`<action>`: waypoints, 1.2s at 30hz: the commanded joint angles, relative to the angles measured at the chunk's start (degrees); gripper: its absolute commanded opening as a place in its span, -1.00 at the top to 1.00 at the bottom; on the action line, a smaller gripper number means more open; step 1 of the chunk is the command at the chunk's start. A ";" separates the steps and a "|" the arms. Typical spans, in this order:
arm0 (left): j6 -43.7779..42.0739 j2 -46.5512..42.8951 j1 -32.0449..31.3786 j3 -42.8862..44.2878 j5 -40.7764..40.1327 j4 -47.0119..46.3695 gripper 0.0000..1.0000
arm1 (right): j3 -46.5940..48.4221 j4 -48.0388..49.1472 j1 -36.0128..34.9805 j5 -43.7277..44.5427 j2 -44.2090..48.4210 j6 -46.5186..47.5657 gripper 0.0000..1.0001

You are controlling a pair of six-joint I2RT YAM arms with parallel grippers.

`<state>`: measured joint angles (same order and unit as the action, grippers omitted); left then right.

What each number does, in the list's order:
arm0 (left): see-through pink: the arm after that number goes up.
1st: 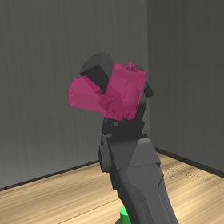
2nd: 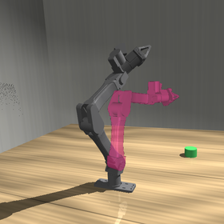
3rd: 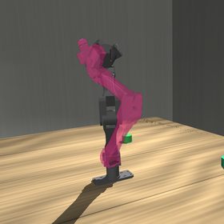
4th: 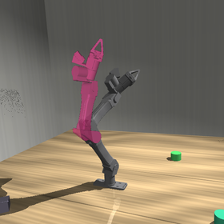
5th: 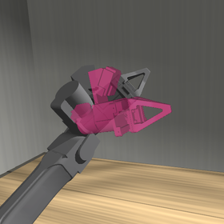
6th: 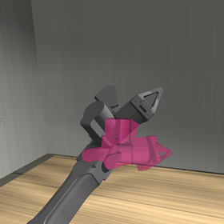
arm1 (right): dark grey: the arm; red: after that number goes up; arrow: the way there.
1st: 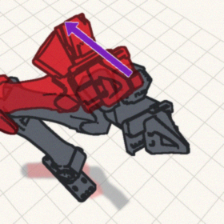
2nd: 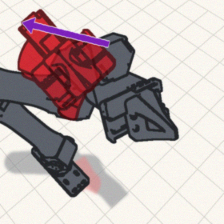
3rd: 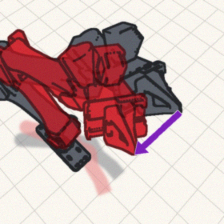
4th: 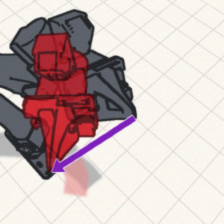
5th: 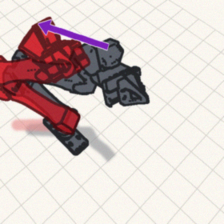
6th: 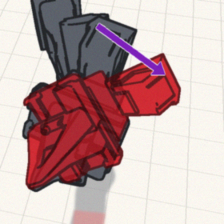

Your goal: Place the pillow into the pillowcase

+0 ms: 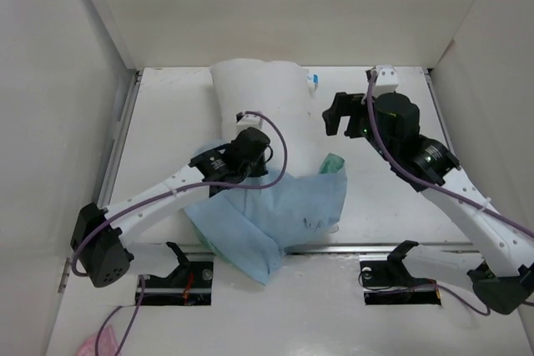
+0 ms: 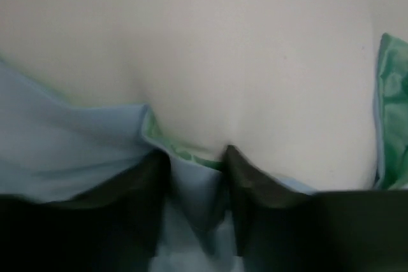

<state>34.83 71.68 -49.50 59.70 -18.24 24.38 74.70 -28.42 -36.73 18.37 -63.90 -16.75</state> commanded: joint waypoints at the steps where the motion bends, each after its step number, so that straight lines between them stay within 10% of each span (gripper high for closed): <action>1: -1.08 3.20 -0.43 3.29 -3.96 -2.25 0.99 | -3.23 2.23 0.17 2.71 5.08 -0.56 -1.00; 11: 3.48 -9.52 8.69 14.98 -28.92 9.42 1.00 | -5.63 6.35 0.17 -6.49 -4.07 3.04 -1.00; 24: 3.14 -15.52 18.38 20.98 -32.29 13.49 1.00 | 9.41 15.15 3.24 -20.00 -37.16 -0.73 -1.00; 27: 3.84 -14.38 20.92 23.00 -33.43 13.50 1.00 | 10.29 15.77 3.86 -23.02 -43.32 -1.62 -0.66; 29: 2.53 -13.85 22.24 25.53 -33.96 13.50 1.00 | 10.82 16.30 4.47 -23.73 -44.21 -1.62 0.73; 30: 1.57 -13.24 22.77 26.25 -33.97 12.54 1.00 | 10.30 16.30 5.17 -21.99 -43.51 -3.27 1.00; 36: -3.19 -9.64 27.08 29.59 -35.19 7.61 1.00 | 4.85 8.23 15.44 2.00 -27.09 -7.07 1.00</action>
<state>34.79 61.12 -23.99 85.84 -50.24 36.58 80.38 -15.77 -28.97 4.23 -100.07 -22.22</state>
